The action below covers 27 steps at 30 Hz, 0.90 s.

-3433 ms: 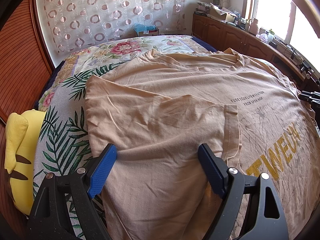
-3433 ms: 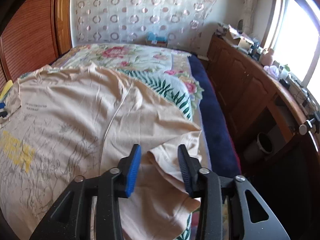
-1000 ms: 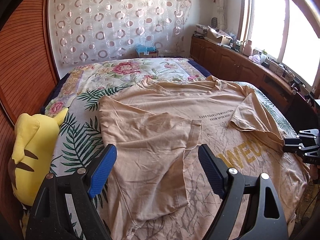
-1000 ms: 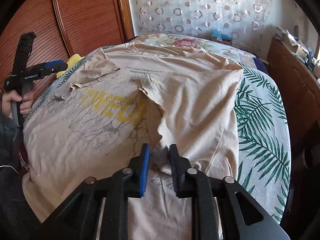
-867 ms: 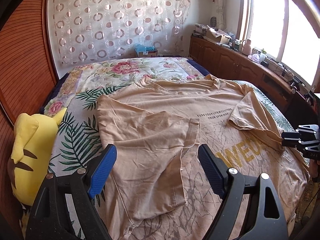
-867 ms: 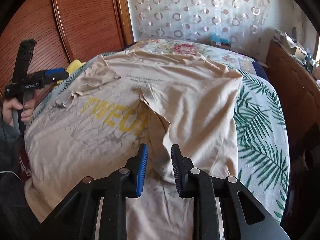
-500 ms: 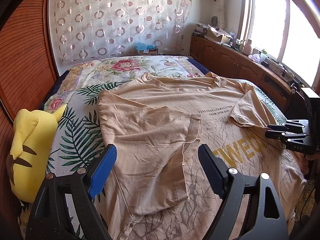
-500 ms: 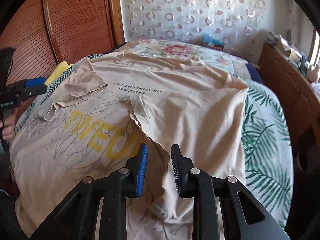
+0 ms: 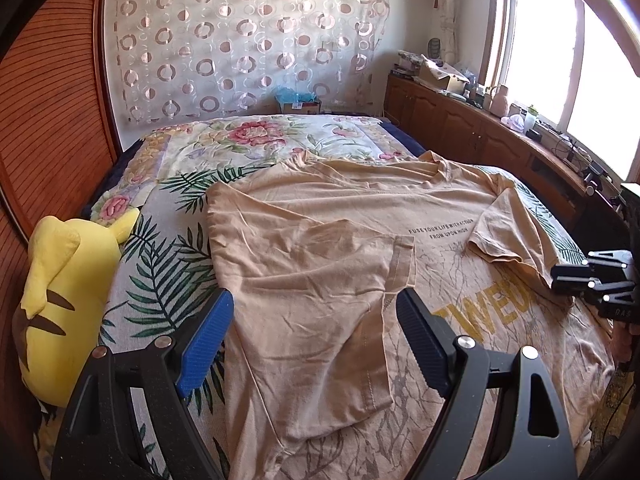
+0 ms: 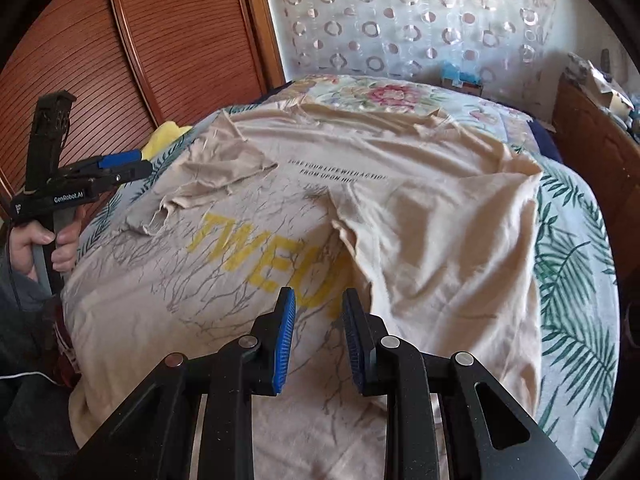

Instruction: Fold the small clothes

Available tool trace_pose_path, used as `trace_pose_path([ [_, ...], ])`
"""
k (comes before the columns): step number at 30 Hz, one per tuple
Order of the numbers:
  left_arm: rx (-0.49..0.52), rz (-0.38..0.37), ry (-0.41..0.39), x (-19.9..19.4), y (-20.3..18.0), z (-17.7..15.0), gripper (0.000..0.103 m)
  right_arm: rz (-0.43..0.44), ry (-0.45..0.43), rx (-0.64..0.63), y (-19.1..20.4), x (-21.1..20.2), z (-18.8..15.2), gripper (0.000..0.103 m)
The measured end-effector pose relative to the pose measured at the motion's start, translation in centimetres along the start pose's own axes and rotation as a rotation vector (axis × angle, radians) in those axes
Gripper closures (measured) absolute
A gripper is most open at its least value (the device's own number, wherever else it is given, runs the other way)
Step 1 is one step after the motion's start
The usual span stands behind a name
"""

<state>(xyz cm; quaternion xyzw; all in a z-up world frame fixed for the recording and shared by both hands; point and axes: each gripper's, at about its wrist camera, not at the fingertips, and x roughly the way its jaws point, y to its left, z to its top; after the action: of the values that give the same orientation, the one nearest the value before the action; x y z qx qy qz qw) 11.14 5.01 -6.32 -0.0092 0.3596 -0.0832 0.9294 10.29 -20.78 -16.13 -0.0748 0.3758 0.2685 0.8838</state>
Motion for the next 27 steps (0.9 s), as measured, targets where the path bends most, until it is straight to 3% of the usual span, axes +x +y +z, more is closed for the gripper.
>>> trace_pose_path([
  [5,0.022,0.01,-0.021,1.0,1.4,1.5,0.02,-0.048,-0.041,0.0,-1.0,-0.9,0.8,0.078],
  [10,0.011,0.019,0.01,3.5,3.8,3.3,0.036,-0.098,-0.059,-0.001,-2.8,-0.4,2.0,0.078],
  [12,0.002,0.025,0.028,4.7,4.8,4.0,0.042,-0.118,-0.056,0.008,-3.6,0.5,2.5,0.071],
  [13,-0.005,0.028,0.038,5.3,5.4,4.4,0.042,-0.136,-0.054,0.02,-4.2,0.9,2.7,0.057],
  [14,-0.013,0.033,0.046,5.9,5.9,4.7,0.043,-0.151,-0.054,0.034,-4.6,1.4,3.0,0.05],
  [27,-0.057,0.075,0.132,11.9,9.1,6.1,0.043,-0.281,0.003,0.132,-8.5,7.0,5.7,0.046],
])
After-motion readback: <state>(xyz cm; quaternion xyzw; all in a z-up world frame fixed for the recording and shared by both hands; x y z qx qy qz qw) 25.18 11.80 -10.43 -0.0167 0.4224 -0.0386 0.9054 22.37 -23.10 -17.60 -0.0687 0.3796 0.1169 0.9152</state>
